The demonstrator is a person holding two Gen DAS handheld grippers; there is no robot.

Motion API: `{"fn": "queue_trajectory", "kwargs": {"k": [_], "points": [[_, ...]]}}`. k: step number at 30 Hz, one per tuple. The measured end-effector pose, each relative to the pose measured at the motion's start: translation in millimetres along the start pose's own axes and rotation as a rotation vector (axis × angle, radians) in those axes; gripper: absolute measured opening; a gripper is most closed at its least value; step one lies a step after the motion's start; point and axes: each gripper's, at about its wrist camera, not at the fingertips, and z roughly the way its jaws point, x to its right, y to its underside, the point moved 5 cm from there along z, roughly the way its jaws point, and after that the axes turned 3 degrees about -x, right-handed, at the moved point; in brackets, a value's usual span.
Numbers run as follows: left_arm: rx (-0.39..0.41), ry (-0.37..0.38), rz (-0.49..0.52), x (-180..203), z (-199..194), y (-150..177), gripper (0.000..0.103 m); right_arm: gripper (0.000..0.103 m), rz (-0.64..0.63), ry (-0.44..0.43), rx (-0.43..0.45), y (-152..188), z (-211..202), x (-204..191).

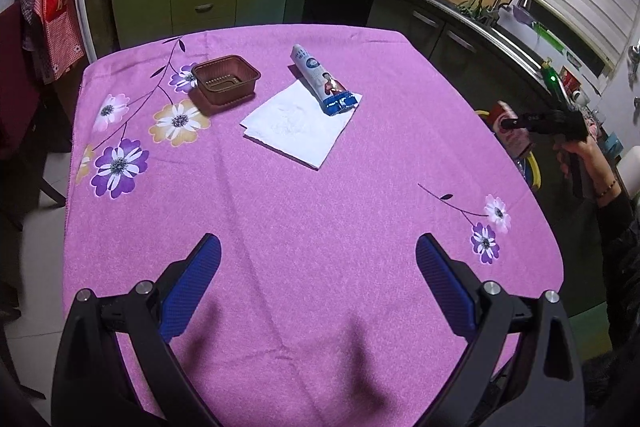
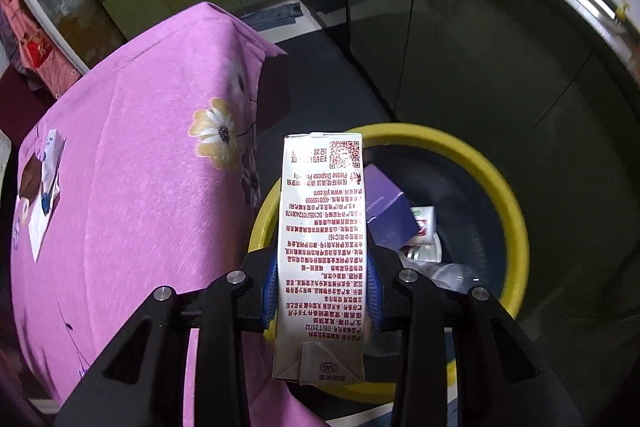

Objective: Collect trash
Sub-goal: 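Carry the milk carton over the bin and drop it in, then grasp the brown plastic tray rim with the left gripper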

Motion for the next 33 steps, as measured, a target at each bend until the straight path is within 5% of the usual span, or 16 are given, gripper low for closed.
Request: {"fn": "queue_trajectory", "kwargs": {"k": [5,14,23,33], "points": [[-0.01,-0.008,-0.002,-3.2,3.5,1.0,0.093,0.042,0.045,0.019,0.024,-0.8,4.6,11.7],[-0.022,-0.008,0.039,-10.0,15.1,-13.6,0.093,0.049,0.015,-0.019,0.154,29.3,-61.2,-6.8],[-0.016,0.015,0.179,-17.1,32.4,-75.7,0.093,0.05,-0.051,-0.091,0.173,51.3,-80.0,-44.5],[-0.128,-0.025,0.247,-47.0,102.2,-143.5,0.09,0.05,-0.073,-0.116,0.141,60.7,-59.9,-60.7]]}}
